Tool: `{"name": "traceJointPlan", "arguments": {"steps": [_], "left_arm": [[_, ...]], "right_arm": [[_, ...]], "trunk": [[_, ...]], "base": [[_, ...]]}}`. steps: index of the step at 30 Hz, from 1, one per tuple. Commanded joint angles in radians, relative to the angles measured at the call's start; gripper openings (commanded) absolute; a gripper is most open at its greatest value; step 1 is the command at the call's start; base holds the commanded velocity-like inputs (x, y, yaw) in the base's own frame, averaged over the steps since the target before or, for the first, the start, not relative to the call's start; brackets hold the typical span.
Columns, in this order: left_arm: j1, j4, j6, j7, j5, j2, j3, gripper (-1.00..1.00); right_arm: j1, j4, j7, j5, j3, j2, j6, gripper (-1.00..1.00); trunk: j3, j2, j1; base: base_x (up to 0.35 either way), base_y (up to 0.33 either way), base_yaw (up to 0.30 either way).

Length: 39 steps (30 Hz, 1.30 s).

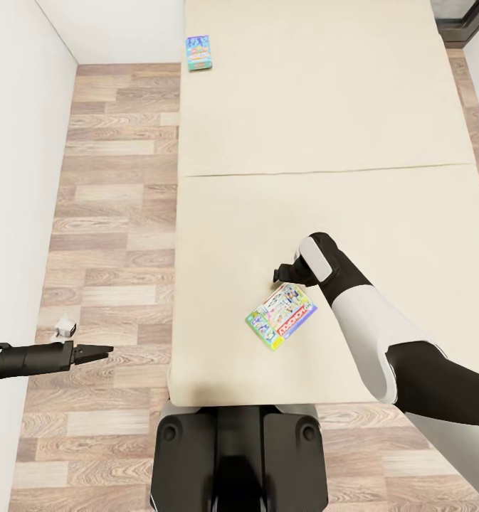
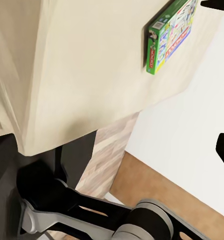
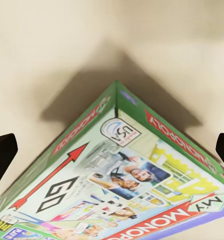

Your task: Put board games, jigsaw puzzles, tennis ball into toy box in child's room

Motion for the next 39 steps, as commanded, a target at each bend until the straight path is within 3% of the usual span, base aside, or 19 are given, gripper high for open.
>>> {"name": "traceJointPlan", "arguments": {"steps": [1, 26, 39], "left_arm": [[0.0, 0.0, 0.01, -0.006, -0.006, 0.0, 0.001, 1.0], [0.0, 0.0, 0.01, -0.006, -0.005, 0.0, 0.001, 1.0], [0.0, 0.0, 0.01, -0.006, -0.006, 0.0, 0.001, 1.0]], "right_arm": [[0.0, -0.001, -0.01, -0.01, 0.004, 0.0, 0.002, 1.0], [0.0, -0.001, -0.01, -0.01, 0.005, -0.002, 0.002, 1.0], [0.0, -0.001, -0.01, -0.01, 0.004, -0.001, 0.002, 1.0]], "trunk": [[-0.001, -0.001, 0.0], [-0.002, -0.001, 0.0], [-0.018, -0.001, 0.0]], "base": [[0.0, 0.0, 0.0], [0.0, 0.0, 0.0], [0.0, 0.0, 0.0]]}}
